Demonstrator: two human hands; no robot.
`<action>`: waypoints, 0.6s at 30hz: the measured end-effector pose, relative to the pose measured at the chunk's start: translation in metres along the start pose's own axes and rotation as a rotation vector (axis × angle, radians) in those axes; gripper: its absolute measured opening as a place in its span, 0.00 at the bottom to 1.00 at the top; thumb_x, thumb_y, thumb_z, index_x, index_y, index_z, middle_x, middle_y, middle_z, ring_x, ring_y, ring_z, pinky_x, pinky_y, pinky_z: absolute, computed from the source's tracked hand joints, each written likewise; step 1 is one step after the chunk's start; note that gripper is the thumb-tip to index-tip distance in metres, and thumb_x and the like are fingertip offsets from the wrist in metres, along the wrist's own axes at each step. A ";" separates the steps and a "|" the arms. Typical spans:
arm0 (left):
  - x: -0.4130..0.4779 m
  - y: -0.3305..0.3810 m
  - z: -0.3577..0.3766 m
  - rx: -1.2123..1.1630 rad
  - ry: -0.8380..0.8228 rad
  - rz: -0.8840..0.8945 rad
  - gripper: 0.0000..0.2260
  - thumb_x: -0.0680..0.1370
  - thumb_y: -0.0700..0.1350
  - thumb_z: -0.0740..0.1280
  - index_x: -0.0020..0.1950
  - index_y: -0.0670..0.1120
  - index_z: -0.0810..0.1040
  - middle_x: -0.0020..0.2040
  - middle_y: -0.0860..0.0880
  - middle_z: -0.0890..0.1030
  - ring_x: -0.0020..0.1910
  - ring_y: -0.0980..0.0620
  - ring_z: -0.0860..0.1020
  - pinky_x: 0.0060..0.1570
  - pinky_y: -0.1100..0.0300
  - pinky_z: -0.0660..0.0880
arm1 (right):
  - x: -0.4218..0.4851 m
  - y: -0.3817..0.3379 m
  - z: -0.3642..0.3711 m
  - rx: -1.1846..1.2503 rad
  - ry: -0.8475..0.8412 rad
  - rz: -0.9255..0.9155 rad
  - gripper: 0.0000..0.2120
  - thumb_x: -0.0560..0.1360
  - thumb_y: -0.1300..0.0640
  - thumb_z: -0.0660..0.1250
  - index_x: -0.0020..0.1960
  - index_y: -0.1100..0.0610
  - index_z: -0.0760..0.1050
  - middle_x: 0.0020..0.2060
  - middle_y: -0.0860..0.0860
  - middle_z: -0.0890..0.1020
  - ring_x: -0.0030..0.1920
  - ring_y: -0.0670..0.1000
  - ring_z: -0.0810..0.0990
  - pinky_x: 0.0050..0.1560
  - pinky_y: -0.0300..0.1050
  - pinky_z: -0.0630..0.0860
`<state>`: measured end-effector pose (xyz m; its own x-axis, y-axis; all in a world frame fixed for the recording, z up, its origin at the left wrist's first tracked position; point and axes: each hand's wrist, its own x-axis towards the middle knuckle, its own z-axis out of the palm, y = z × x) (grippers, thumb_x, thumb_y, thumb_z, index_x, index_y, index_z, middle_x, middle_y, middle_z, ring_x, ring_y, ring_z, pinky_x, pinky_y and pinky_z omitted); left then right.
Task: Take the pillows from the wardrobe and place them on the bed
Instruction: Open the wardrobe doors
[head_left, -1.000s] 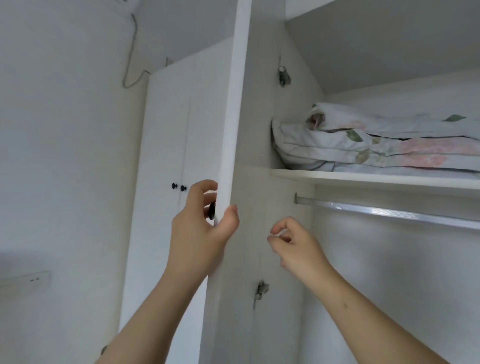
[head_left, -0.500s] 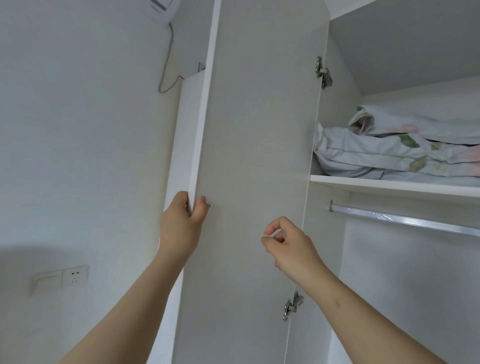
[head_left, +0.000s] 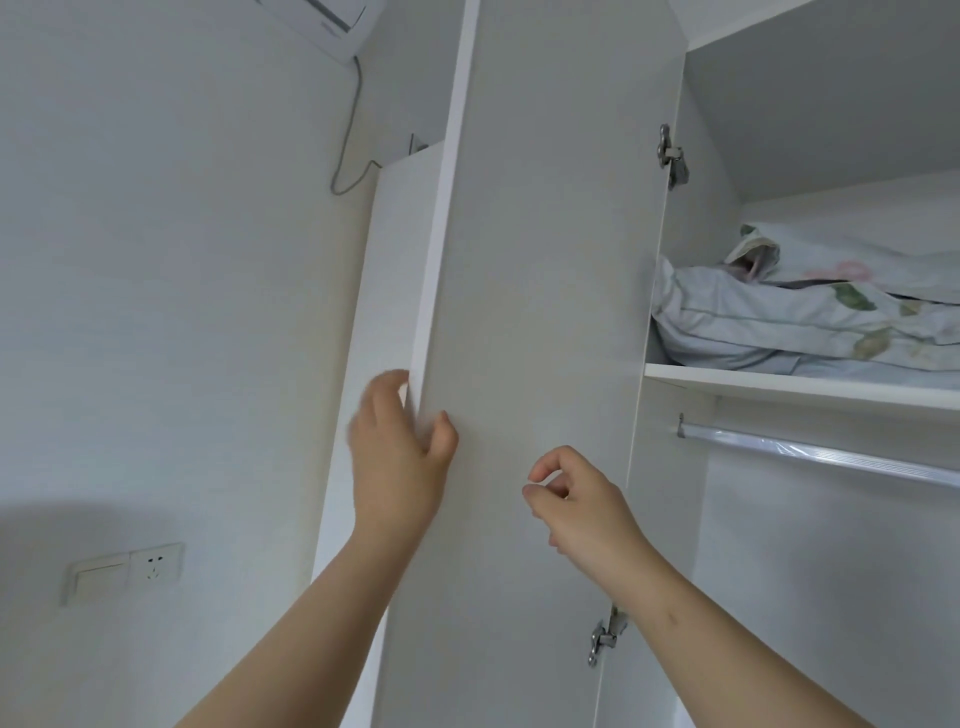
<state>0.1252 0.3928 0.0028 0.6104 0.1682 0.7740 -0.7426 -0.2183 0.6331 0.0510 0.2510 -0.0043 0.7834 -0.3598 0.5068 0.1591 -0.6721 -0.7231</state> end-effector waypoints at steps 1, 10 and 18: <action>-0.001 0.006 0.003 0.054 0.076 0.056 0.19 0.73 0.43 0.63 0.63 0.41 0.69 0.61 0.43 0.73 0.59 0.43 0.71 0.59 0.54 0.66 | -0.001 0.001 -0.007 0.001 0.013 -0.001 0.04 0.73 0.57 0.63 0.41 0.50 0.71 0.35 0.50 0.75 0.31 0.52 0.71 0.35 0.43 0.71; -0.026 0.078 0.048 0.040 -0.131 0.427 0.13 0.70 0.44 0.61 0.53 0.43 0.76 0.53 0.45 0.78 0.54 0.44 0.75 0.54 0.63 0.64 | -0.024 0.008 -0.088 -0.051 0.171 -0.004 0.07 0.73 0.58 0.64 0.38 0.49 0.71 0.32 0.50 0.75 0.30 0.51 0.71 0.37 0.44 0.71; -0.071 0.151 0.114 -0.062 -0.473 0.439 0.13 0.73 0.44 0.65 0.58 0.47 0.74 0.59 0.49 0.75 0.57 0.48 0.75 0.53 0.58 0.70 | -0.070 0.019 -0.192 -0.181 0.329 0.042 0.01 0.73 0.57 0.63 0.43 0.52 0.71 0.35 0.50 0.76 0.32 0.51 0.73 0.39 0.45 0.72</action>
<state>0.0012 0.2382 0.0425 0.2914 -0.3685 0.8828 -0.9566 -0.1124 0.2688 -0.1166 0.1390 0.0364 0.5477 -0.5585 0.6230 -0.0012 -0.7451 -0.6669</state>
